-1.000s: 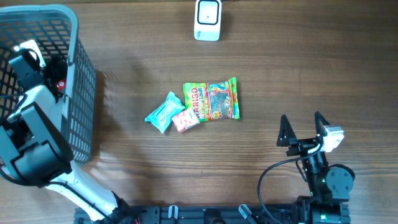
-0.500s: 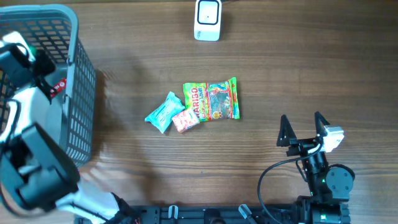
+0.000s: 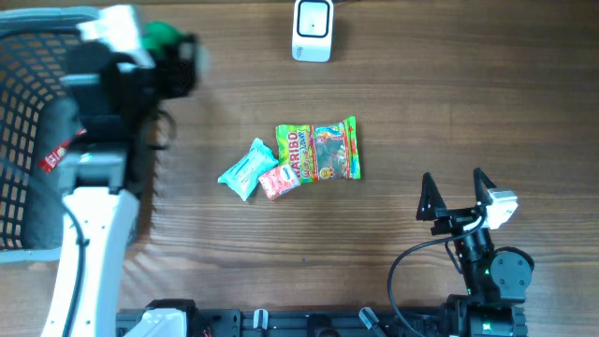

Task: Scan the item barcode
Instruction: 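Grasp the green-capped jar with the left gripper and place it right of the bag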

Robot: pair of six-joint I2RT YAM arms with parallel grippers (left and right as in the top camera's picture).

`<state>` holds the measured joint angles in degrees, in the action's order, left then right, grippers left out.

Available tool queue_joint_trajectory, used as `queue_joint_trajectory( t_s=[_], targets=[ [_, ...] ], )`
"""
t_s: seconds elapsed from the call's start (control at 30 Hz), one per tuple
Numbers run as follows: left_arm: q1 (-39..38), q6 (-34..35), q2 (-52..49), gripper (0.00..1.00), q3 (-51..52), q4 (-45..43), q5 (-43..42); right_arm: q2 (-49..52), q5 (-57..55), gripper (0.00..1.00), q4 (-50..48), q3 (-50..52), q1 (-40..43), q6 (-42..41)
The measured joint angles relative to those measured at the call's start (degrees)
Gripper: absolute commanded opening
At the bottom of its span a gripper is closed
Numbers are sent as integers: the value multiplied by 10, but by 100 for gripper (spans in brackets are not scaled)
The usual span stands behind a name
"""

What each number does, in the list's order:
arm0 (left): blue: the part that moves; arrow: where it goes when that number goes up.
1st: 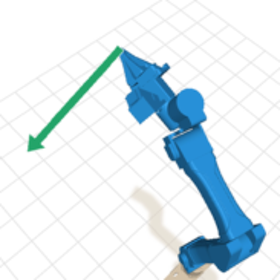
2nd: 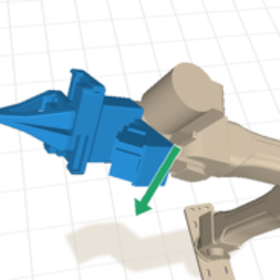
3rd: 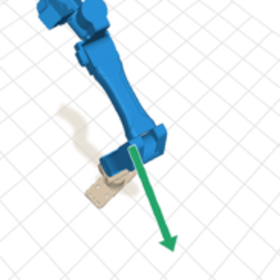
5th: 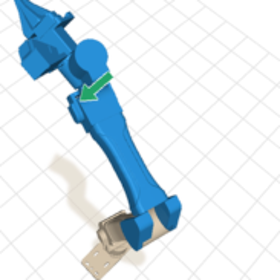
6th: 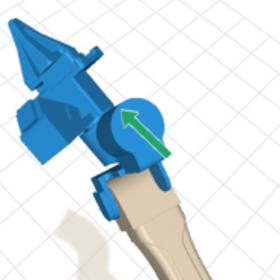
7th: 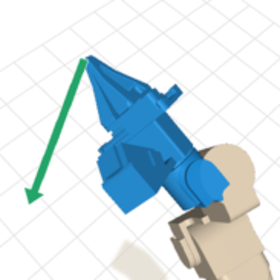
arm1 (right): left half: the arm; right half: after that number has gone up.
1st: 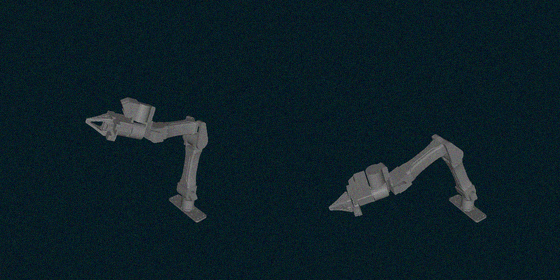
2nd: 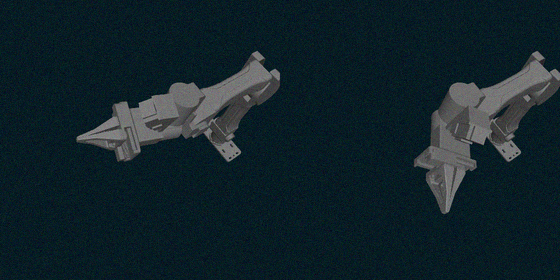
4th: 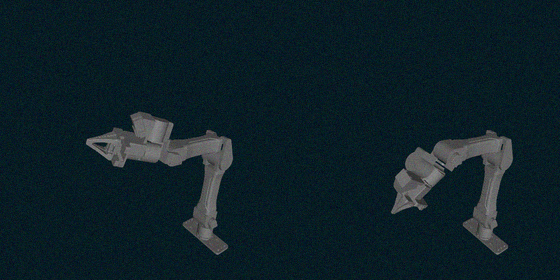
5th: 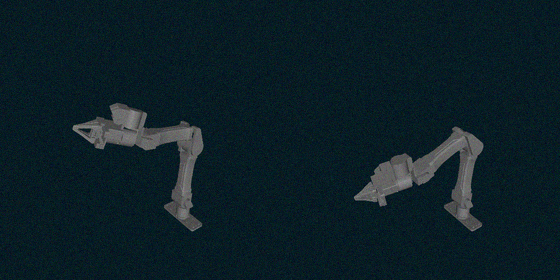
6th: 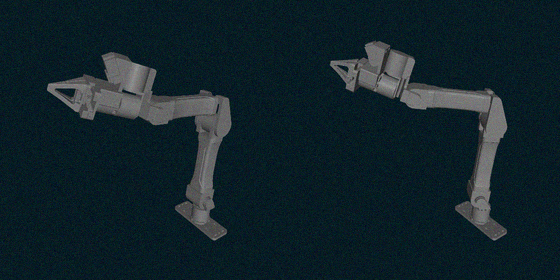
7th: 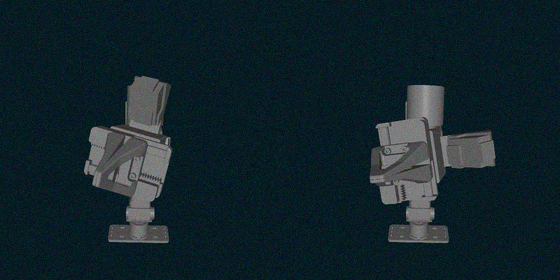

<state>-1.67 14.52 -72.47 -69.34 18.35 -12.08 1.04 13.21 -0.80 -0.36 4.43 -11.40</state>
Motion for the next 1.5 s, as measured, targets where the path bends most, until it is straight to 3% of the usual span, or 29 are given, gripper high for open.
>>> queue_joint_trajectory(
  t_s=[0.23,0.5,0.67,0.7,0.87,1.07,1.23,1.5],
  targets=[
    [-201,7,-148,59,0,38,32,0,0,100,0,0,0,0],
    [-420,11,-312,63,2,-140,30,0,0,100,0,0,0,0],
    [-466,11,-392,68,1,-172,28,0,0,100,0,0,0,0],
    [-467,11,-407,71,2,-171,28,0,0,100,0,0,0,0],
    [-468,12,-417,100,1,-188,53,0,0,100,0,0,0,0],
    [-463,10,-396,100,-7,-177,63,0,0,100,0,0,0,0],
    [-417,10,-254,100,-20,-88,116,0,0,100,0,0,0,0],
    [-185,10,-20,100,-22,35,159,0,0,100,0,0,0,0]
  ],
)
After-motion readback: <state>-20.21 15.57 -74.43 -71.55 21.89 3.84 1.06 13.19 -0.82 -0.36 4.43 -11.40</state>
